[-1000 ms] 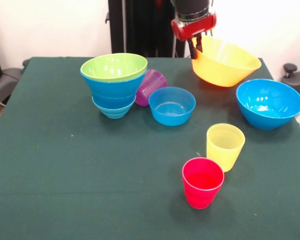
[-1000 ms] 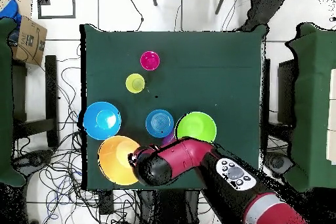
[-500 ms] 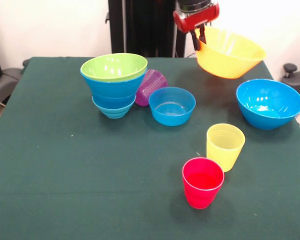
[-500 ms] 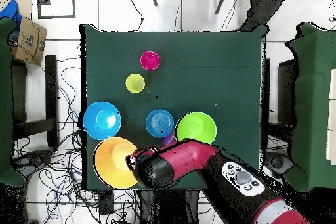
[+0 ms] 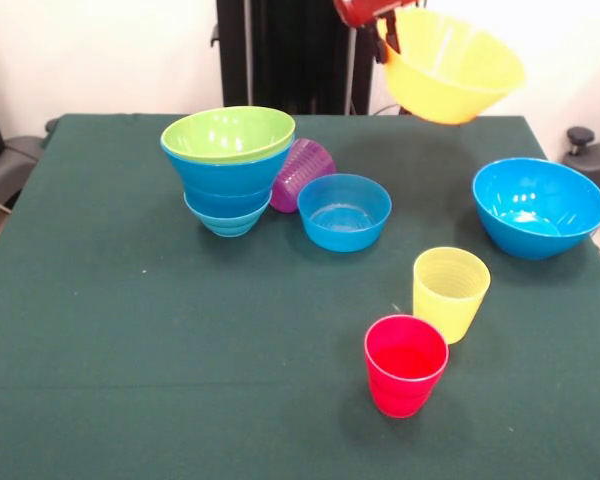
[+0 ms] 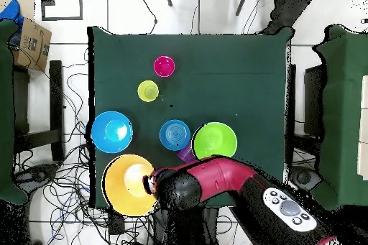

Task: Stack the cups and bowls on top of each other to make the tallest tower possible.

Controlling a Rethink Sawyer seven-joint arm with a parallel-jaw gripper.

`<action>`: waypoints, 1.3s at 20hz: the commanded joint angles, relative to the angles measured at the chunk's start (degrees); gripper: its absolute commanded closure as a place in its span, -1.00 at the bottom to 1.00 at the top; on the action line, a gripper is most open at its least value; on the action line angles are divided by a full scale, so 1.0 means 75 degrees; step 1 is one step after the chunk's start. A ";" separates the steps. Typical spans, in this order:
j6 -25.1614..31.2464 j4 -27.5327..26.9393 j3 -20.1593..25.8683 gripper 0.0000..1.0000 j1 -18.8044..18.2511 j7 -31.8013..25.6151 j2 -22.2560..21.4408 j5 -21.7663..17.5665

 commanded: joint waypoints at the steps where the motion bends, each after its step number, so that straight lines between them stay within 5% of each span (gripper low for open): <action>1: 0.1216 0.0638 0.1361 1.00 -0.0639 -0.1050 -0.0403 0.0713; 10: 0.1889 0.0405 0.1912 1.00 -0.1605 -0.1380 -0.0328 0.0543; 26: 0.2530 0.0062 0.2390 1.00 -0.2416 -0.1647 0.0244 0.0347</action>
